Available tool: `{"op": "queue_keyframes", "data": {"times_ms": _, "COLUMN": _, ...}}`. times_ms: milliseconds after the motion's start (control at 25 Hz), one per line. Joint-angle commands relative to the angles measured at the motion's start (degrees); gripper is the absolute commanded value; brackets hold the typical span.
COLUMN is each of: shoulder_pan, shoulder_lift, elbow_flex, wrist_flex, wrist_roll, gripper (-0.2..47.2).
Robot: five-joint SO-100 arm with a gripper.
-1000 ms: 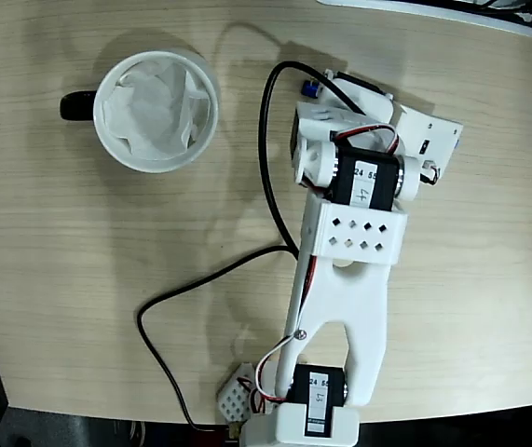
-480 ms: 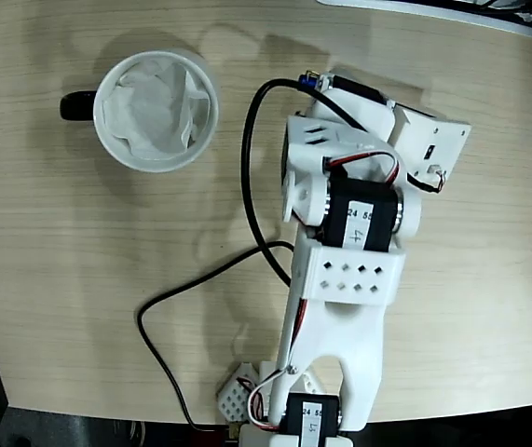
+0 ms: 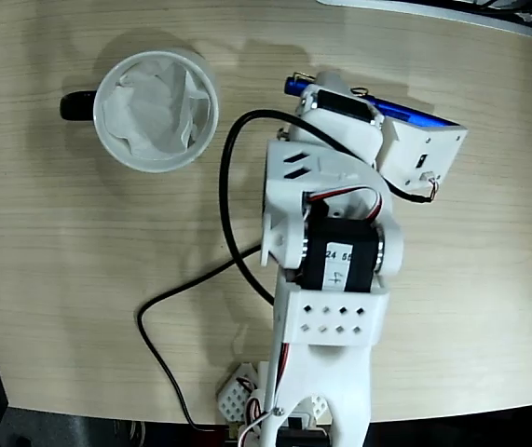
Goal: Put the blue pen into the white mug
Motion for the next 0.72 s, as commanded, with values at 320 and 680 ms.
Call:
{"op": "queue_keyframes", "data": {"times_ms": 320, "shoulder_pan": -2.5, "shoulder_lift": 19.2, "elbow_flex": 13.8, "wrist_flex": -19.0, "wrist_roll": 0.6, "gripper": 0.1}}
{"op": "queue_keyframes", "data": {"times_ms": 680, "shoulder_pan": -6.6, "shoulder_lift": 29.9, "elbow_flex": 22.1, "wrist_flex": -26.5, "wrist_roll": 2.3, "gripper": 0.1}}
